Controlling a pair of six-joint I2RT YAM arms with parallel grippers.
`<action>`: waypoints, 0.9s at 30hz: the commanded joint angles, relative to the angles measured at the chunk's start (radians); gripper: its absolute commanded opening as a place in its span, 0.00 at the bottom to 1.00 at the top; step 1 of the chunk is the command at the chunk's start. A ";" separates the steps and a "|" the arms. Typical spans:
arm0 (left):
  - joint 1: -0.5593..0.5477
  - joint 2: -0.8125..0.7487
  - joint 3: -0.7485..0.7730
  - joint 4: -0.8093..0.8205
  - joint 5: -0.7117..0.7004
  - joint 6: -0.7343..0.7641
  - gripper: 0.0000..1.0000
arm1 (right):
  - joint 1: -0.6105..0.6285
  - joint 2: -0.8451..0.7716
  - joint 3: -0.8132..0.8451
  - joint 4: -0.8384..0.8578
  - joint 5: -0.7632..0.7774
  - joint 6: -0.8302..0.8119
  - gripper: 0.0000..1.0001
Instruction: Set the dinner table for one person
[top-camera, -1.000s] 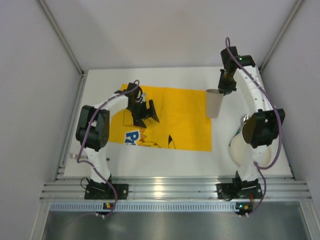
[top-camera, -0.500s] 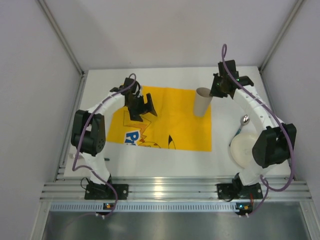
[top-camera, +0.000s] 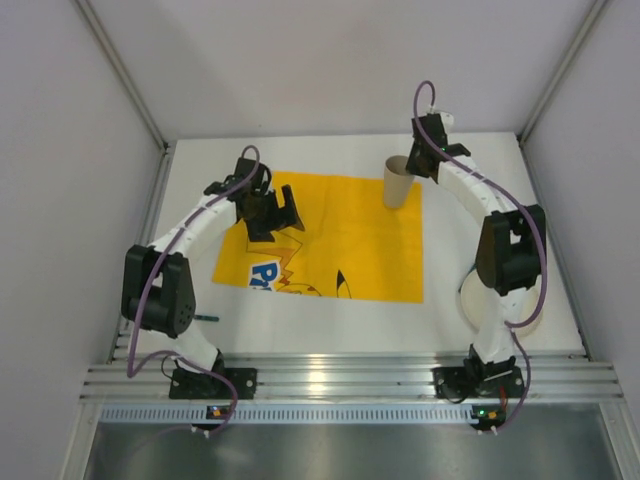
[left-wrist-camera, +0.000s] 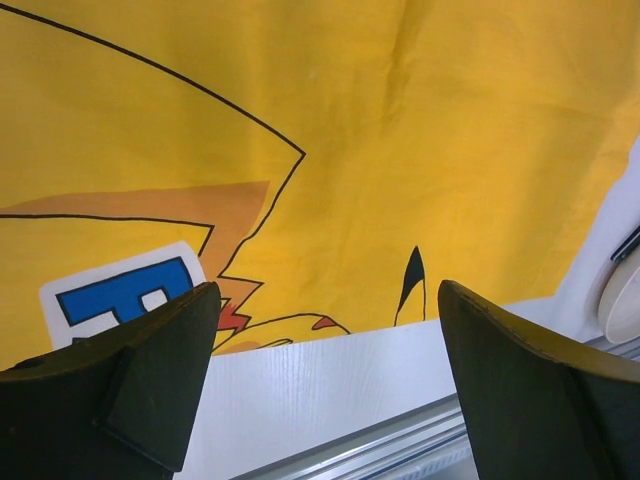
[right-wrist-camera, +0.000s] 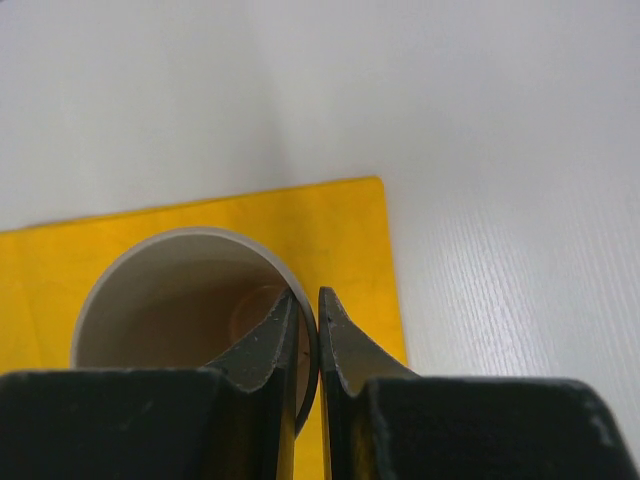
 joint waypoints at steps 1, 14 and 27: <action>0.006 -0.062 -0.018 0.014 -0.048 -0.002 0.95 | 0.029 0.039 0.076 0.070 0.129 -0.018 0.00; 0.012 -0.053 0.010 -0.007 -0.079 0.011 0.95 | 0.051 0.022 -0.048 0.118 0.117 -0.078 0.21; 0.010 -0.006 0.041 -0.001 -0.057 0.030 0.95 | 0.055 -0.170 -0.034 0.049 0.124 -0.135 1.00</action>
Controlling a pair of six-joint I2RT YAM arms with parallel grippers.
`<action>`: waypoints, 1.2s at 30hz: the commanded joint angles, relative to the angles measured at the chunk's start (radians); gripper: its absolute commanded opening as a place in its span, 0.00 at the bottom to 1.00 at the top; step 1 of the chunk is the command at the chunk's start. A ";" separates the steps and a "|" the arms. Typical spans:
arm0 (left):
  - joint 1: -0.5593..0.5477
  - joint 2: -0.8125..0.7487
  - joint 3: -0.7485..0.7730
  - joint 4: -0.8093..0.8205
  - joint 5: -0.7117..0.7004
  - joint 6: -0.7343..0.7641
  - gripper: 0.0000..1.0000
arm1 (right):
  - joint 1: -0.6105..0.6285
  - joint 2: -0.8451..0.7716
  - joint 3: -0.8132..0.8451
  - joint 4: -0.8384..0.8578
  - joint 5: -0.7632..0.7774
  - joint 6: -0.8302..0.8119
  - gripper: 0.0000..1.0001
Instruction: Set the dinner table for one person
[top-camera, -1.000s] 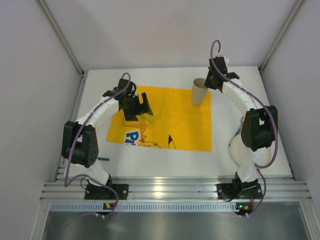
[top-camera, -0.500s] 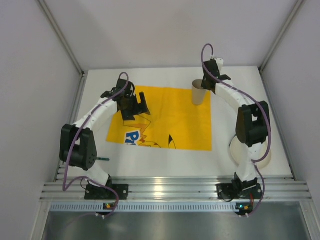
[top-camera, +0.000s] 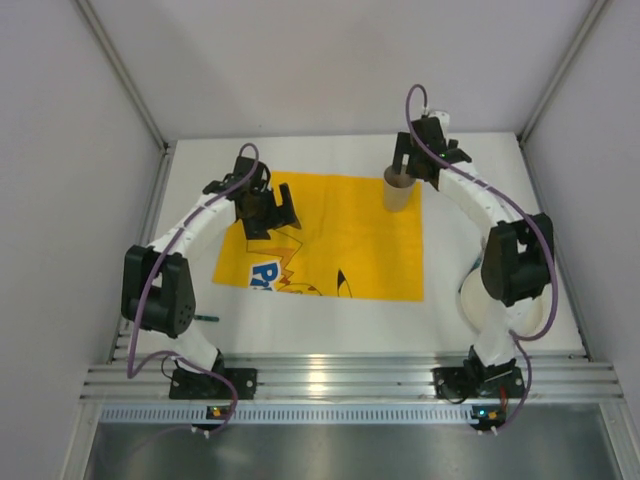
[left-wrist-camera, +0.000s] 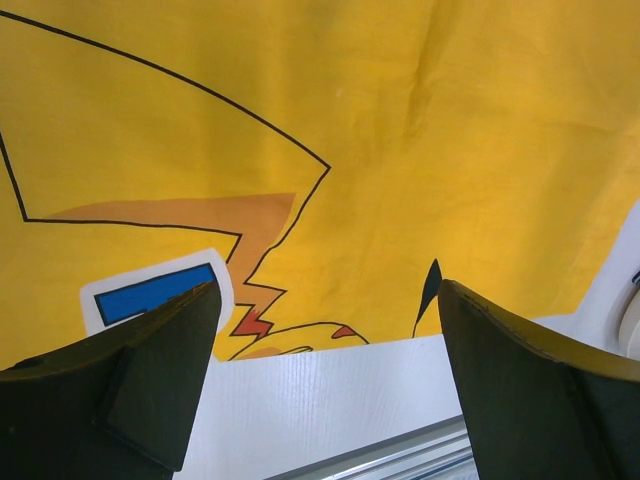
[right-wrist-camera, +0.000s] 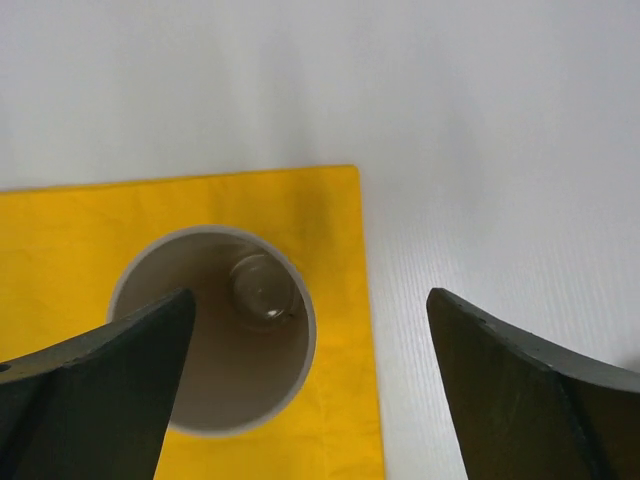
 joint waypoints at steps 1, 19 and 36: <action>0.005 0.009 0.031 0.010 0.016 0.020 0.95 | 0.010 -0.181 0.020 -0.020 0.046 -0.024 1.00; 0.005 0.012 -0.035 0.076 0.077 0.020 0.95 | -0.113 -0.463 -0.574 -0.531 -0.147 0.336 0.96; 0.005 0.001 -0.072 0.091 0.086 0.017 0.94 | -0.161 -0.391 -0.740 -0.405 -0.163 0.307 0.59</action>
